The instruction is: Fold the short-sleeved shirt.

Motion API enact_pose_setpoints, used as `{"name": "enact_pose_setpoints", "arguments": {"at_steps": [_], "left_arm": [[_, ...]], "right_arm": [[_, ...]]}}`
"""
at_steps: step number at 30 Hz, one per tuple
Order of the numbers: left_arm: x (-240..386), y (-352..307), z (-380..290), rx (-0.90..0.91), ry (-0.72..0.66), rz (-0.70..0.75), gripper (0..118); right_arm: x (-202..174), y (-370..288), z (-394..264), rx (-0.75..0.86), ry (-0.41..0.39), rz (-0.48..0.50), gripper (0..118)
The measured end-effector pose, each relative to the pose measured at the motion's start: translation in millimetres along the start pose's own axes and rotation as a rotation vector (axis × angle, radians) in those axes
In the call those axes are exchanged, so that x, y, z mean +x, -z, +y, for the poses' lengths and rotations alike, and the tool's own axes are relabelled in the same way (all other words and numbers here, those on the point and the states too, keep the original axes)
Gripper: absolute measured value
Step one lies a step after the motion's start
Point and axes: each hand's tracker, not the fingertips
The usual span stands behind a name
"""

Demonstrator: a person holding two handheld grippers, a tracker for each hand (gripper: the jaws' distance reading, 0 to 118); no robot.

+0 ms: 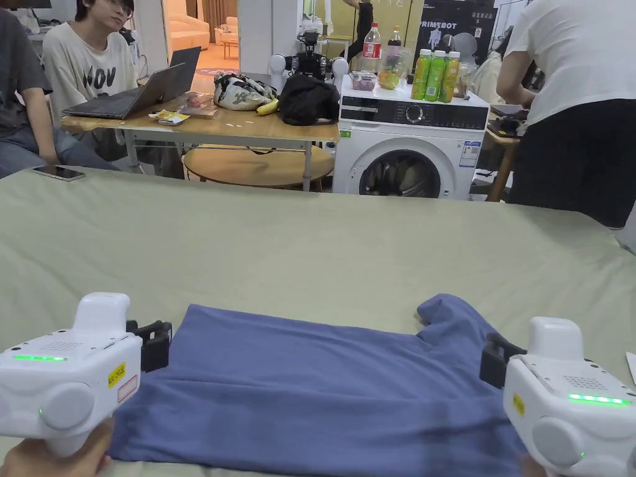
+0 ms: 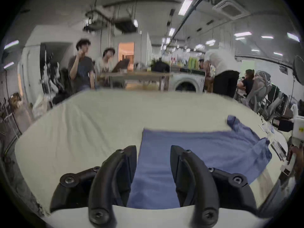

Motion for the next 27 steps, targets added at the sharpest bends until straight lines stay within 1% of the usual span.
{"name": "enact_pose_setpoints", "arguments": {"at_steps": [1, 2, 3, 4, 5, 8, 10, 13, 14, 15, 16, 21, 23, 24, 25, 26, 27], "left_arm": [[6, -3, 1, 0.049, 0.013, 0.004, 39], [3, 4, 0, 0.096, 0.027, 0.012, 36], [9, 2, 0, 0.138, 0.037, 0.02, 26], [14, 0, 0, 0.172, 0.05, 0.026, 2], [18, 0, 1, 0.203, 0.065, 0.026, 0], [25, 3, 4, 0.215, 0.061, 0.063, 0], [20, 9, 11, 0.211, 0.012, 0.032, 0], [9, 26, 19, 0.186, 0.0, 0.051, 0], [3, 34, 23, 0.164, -0.016, 0.038, 0], [-5, 45, 28, 0.113, -0.04, 0.007, 0], [-12, 57, 32, 0.078, -0.054, 0.011, 0], [-39, 132, 50, -0.151, -0.045, -0.027, 0], [-46, 161, 56, -0.208, -0.053, -0.043, 0], [-51, 177, 59, -0.257, -0.061, -0.058, 3], [-52, 190, 62, -0.317, -0.076, -0.066, 20], [-54, 201, 64, -0.369, -0.085, -0.092, 39], [-59, 215, 65, -0.392, -0.095, -0.122, 54]], "right_arm": [[-7, 0, 1, 0.037, 0.011, 0.014, 17], [-12, 0, 1, 0.065, 0.006, 0.012, 7], [-18, 1, 1, 0.081, -0.002, 0.009, 1], [-24, 2, 2, 0.101, -0.001, 0.006, 0], [-28, 3, 2, 0.115, -0.001, 0.012, 0], [-36, 7, 6, 0.128, 0.015, 0.037, 0], [-42, 13, 10, 0.127, 0.012, 0.042, 0], [-45, 23, 15, 0.13, 0.01, 0.031, 0], [-44, 25, 17, 0.124, 0.016, 0.043, 0], [-42, 30, 19, 0.115, 0.027, 0.064, 0], [-44, 36, 21, 0.104, 0.019, 0.06, 0], [-47, 65, 24, 0.055, 0.004, 0.073, 0], [-47, 75, 24, 0.031, 0.0, 0.077, 0], [-47, 79, 24, 0.022, 0.001, 0.08, 0], [-47, 85, 23, 0.015, 0.002, 0.083, 0], [-47, 88, 22, 0.009, 0.003, 0.086, 0], [-46, 92, 22, 0.001, 0.009, 0.096, 0]]}}
